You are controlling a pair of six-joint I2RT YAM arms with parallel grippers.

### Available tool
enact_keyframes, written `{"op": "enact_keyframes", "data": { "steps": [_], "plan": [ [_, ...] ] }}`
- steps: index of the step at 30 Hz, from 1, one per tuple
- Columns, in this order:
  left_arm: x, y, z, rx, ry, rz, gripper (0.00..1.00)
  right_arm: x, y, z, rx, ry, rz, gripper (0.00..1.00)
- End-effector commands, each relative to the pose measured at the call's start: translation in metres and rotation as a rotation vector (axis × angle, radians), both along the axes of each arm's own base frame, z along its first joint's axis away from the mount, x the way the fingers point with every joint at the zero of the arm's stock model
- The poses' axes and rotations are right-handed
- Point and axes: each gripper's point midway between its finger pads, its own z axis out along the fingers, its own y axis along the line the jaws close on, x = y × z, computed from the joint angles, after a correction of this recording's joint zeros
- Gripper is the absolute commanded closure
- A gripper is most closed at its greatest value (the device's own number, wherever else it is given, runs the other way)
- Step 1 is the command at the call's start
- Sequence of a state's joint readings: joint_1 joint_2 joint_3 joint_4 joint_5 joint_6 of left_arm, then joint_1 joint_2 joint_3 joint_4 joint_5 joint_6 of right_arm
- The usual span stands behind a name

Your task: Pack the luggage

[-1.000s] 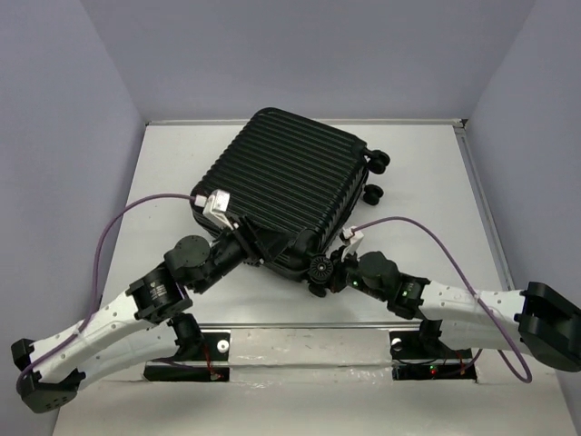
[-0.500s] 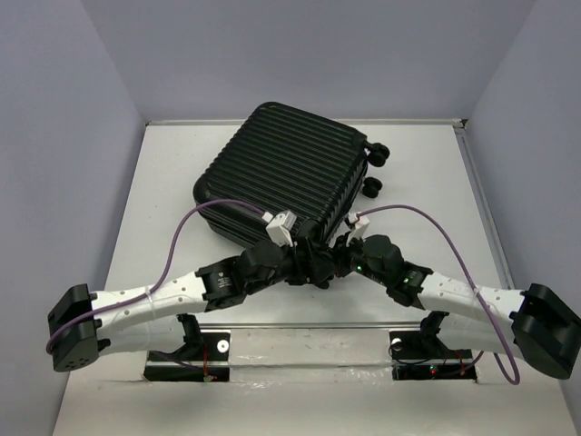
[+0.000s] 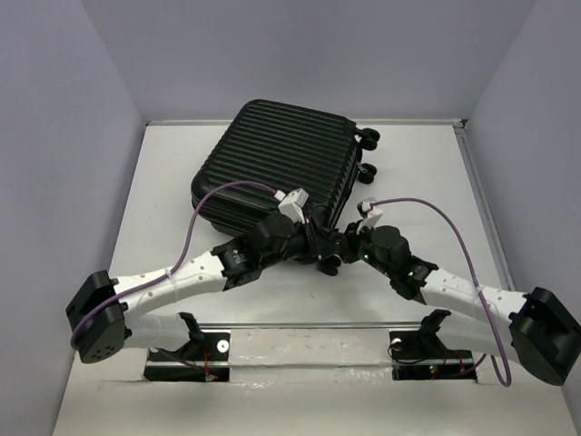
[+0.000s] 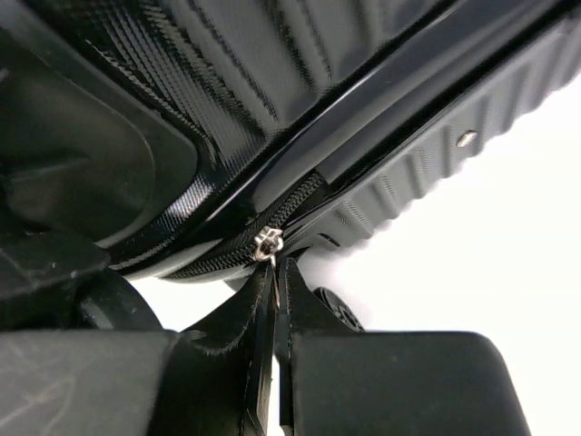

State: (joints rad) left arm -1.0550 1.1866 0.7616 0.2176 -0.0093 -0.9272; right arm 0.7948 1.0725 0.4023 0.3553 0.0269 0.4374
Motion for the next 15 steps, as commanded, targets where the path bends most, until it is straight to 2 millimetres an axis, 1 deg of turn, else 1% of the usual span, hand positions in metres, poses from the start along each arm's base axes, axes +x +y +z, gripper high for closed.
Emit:
{"op": "enact_keyframes", "data": {
  "steps": [1, 2, 3, 4, 5, 7, 8, 10, 11, 12, 13, 14, 15],
  "plan": [
    [0.078, -0.01, 0.142, -0.267, -0.315, 0.161, 0.94, -0.018, 0.029, 0.039, 0.081, -0.104, 0.163, 0.93],
    [0.092, -0.012, 0.159, -0.288, -0.335, 0.174, 0.94, -0.019, 0.03, 0.049, 0.118, -0.134, 0.169, 0.93],
    [0.099, -0.013, 0.167, -0.297, -0.344, 0.176, 0.94, -0.021, 0.03, 0.052, 0.138, -0.141, 0.171, 0.93],
    [0.105, -0.017, 0.17, -0.295, -0.349, 0.171, 0.94, -0.026, 0.029, 0.047, 0.153, -0.13, 0.179, 0.93],
    [0.11, -0.024, 0.176, -0.302, -0.354, 0.156, 0.94, -0.028, 0.027, 0.049, 0.169, -0.139, 0.182, 0.93],
    [0.116, -0.029, 0.176, -0.299, -0.35, 0.154, 0.94, -0.032, 0.026, 0.048, 0.183, -0.135, 0.187, 0.93],
    [0.118, -0.032, 0.17, -0.291, -0.341, 0.154, 0.94, -0.034, 0.023, 0.046, 0.18, -0.124, 0.186, 0.93],
    [0.121, -0.032, 0.158, -0.274, -0.322, 0.158, 0.94, -0.046, 0.025, 0.048, 0.197, -0.12, 0.22, 0.93],
    [0.123, -0.033, 0.144, -0.255, -0.302, 0.161, 0.94, -0.054, 0.024, 0.044, 0.202, -0.109, 0.238, 0.93],
    [0.126, -0.032, 0.139, -0.248, -0.294, 0.167, 0.94, -0.061, 0.023, 0.048, 0.226, -0.11, 0.262, 0.93],
    [0.13, -0.029, 0.134, -0.242, -0.285, 0.178, 0.94, -0.077, 0.024, 0.063, 0.282, -0.129, 0.329, 0.93],
    [0.133, -0.029, 0.125, -0.233, -0.275, 0.189, 0.94, -0.084, 0.022, 0.064, 0.298, -0.126, 0.349, 0.93],
    [0.136, -0.028, 0.122, -0.229, -0.268, 0.198, 0.94, -0.088, 0.019, 0.066, 0.304, -0.118, 0.356, 0.93]
  ]
}}
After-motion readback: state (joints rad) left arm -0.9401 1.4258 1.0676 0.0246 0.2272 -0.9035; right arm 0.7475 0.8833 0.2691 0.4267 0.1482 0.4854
